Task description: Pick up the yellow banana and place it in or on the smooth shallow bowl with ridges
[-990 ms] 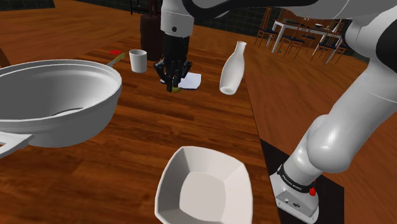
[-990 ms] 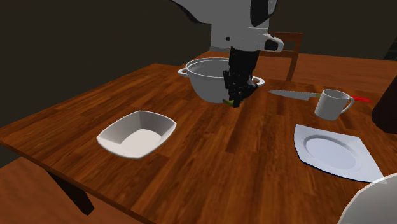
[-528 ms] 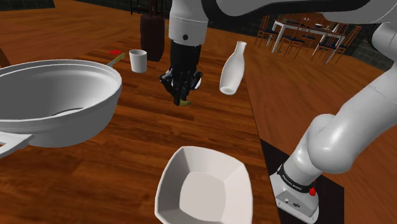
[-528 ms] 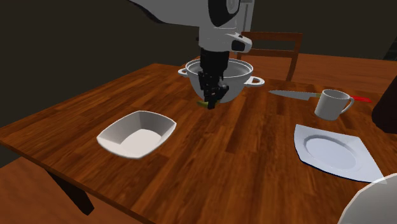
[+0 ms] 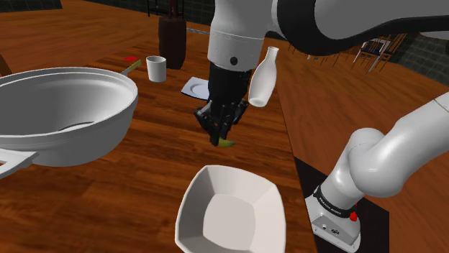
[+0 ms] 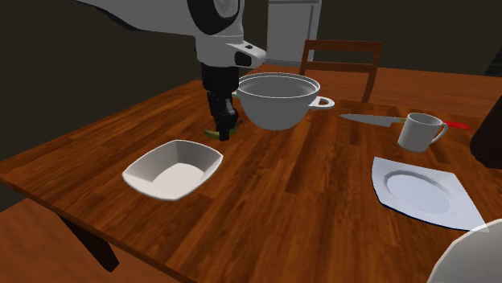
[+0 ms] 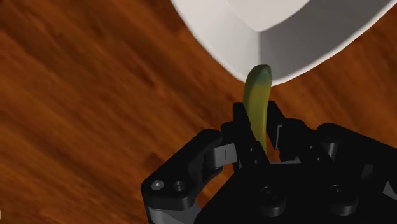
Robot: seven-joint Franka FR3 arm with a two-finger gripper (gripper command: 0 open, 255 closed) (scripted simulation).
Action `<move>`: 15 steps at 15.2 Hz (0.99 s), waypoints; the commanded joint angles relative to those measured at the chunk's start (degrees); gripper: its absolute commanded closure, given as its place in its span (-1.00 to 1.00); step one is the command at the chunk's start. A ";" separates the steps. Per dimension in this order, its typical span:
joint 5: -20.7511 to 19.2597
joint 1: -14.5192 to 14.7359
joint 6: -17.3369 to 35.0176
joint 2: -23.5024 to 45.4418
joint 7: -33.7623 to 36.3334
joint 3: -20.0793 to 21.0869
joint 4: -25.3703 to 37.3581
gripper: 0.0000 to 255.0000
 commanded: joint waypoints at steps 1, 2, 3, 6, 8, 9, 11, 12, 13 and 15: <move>1.04 1.11 0.27 -1.21 2.11 1.44 -1.02 1.00; 1.68 1.72 0.20 -2.08 3.11 2.10 -1.58 1.00; 2.32 2.34 0.13 -2.90 4.14 2.78 -2.06 1.00; 4.17 4.19 -0.10 -5.03 7.39 4.96 -3.14 1.00; 5.72 5.74 -0.29 -6.50 10.42 7.06 -3.62 1.00; 5.83 5.78 0.47 -6.50 10.35 7.23 -4.36 1.00; 6.04 5.87 1.98 -6.45 10.21 7.56 -5.82 1.00; 6.15 5.91 2.75 -6.40 10.15 7.74 -6.54 1.00; 6.25 5.94 3.51 -6.34 10.09 7.93 -7.24 1.00; 6.45 6.01 5.06 -6.17 9.98 8.31 -8.61 1.00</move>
